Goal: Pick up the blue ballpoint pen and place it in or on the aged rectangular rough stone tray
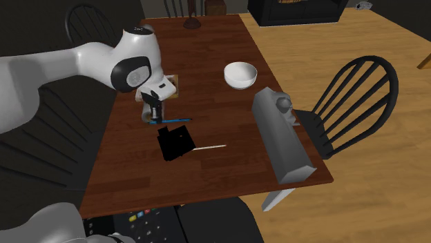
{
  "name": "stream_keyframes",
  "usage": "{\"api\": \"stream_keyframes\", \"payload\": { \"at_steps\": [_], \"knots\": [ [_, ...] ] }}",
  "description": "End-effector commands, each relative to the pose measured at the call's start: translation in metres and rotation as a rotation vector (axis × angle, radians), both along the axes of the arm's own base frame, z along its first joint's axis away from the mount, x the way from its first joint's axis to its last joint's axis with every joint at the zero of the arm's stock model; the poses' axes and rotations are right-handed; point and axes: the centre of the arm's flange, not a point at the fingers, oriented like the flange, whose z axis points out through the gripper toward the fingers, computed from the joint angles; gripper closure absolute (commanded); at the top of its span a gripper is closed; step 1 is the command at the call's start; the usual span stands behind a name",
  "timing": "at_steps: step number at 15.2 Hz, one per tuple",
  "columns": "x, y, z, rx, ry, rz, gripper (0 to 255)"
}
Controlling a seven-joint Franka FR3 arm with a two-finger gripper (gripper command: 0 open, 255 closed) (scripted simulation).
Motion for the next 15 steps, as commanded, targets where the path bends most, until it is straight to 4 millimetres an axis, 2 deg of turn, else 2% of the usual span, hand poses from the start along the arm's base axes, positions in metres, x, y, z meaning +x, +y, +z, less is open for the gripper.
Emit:
{"api": "stream_keyframes", "payload": {
  "at_steps": [1, 15],
  "knots": [
    [-0.022, -0.014, 0.003, 0.002, 0.000, 0.000, 255],
    [-0.022, -0.014, -0.071, 0.002, 0.000, 0.000, 255]
  ]
}}
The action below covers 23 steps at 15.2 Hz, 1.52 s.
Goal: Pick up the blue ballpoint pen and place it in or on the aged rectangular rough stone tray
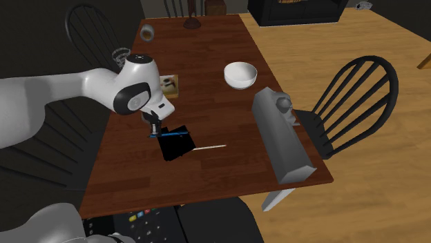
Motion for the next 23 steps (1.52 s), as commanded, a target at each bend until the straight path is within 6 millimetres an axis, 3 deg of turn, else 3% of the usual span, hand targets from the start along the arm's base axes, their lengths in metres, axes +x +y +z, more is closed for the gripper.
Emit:
{"api": "stream_keyframes", "payload": {
  "at_steps": [1, 2, 10, 11, 16, 20, 23],
  "knots": [
    [0.000, -0.001, -0.011, 0.000, -0.001, 0.000, 255],
    [0.000, -0.001, -0.021, 0.000, -0.001, 0.000, 255],
    [0.000, -0.001, -0.021, 0.000, -0.001, 0.000, 255],
    [0.000, -0.001, -0.021, 0.000, -0.001, 0.000, 0],
    [0.000, -0.001, -0.021, 0.000, -0.001, 0.000, 0],
    [0.005, -0.002, 0.029, 0.000, -0.001, 0.000, 0],
    [0.005, -0.002, 0.029, 0.000, -0.001, 0.000, 0]
  ]
}}
